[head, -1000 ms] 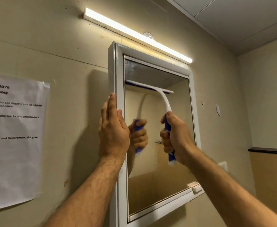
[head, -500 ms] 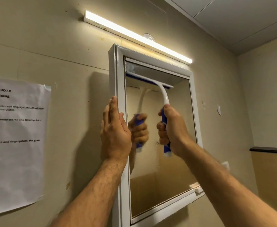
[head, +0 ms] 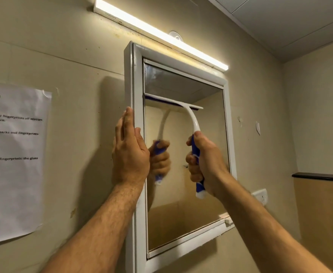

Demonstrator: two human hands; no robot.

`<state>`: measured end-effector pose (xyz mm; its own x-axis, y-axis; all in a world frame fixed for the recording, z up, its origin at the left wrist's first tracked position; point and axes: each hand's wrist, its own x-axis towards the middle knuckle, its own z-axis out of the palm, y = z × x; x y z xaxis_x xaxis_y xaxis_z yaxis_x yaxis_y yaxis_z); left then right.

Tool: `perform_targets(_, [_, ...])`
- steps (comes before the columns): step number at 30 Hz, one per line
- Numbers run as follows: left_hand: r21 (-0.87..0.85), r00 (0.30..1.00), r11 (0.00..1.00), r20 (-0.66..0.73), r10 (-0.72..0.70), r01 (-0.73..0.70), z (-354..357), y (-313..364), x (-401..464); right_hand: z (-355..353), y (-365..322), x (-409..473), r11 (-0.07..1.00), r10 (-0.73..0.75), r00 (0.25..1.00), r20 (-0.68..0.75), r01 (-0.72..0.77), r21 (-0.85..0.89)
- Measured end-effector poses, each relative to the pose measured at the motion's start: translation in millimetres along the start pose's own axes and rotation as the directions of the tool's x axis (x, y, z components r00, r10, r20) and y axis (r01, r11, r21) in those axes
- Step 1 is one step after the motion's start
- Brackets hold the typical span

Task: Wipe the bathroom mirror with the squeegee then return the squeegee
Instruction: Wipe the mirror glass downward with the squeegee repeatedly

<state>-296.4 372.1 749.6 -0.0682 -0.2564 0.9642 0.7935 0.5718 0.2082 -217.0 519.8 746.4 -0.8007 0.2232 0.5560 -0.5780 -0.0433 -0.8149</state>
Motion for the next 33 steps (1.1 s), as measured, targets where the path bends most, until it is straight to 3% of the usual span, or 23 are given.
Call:
perform_targets(8, [0.052, 0.998, 0.997, 0.006, -0.061, 0.061, 0, -1, -11, -19, 64, -42, 1.000, -0.020, 0.998, 0.051, 0.021, -0.010])
perform_targets(12, [0.165, 0.976, 0.962, -0.049, -0.211, 0.217, -1, 1, -23, -21, 58, -37, 0.998, -0.013, 1.000, 0.027, 0.011, 0.060])
perform_targets(16, [0.167, 0.962, 0.947, -0.049, -0.270, 0.274, -2, 2, -30, -15, 37, -11, 0.994, -0.029, 0.999, 0.025, 0.026, 0.105])
perform_targets(20, [0.169, 0.955, 0.940, -0.039, -0.294, 0.297, -3, 3, -32, -17, 36, -12, 0.993, -0.052, 0.994, 0.096, 0.041, 0.110])
perform_targets(25, [0.170, 0.951, 0.936, -0.007, -0.311, 0.307, -7, 6, -38, -39, 67, -55, 0.978, 0.026, 0.978, 0.207, -0.068, 0.198])
perform_targets(29, [0.151, 0.948, 0.937, -0.011, -0.317, 0.315, -9, 6, -46, -43, 80, -76, 0.976, 0.021, 0.988, 0.154, -0.054, 0.213])
perform_targets(33, [0.180, 0.953, 0.937, -0.008, -0.304, 0.300, -11, 8, -49, -37, 64, -56, 0.995, -0.079, 0.996, 0.036, 0.076, 0.067])
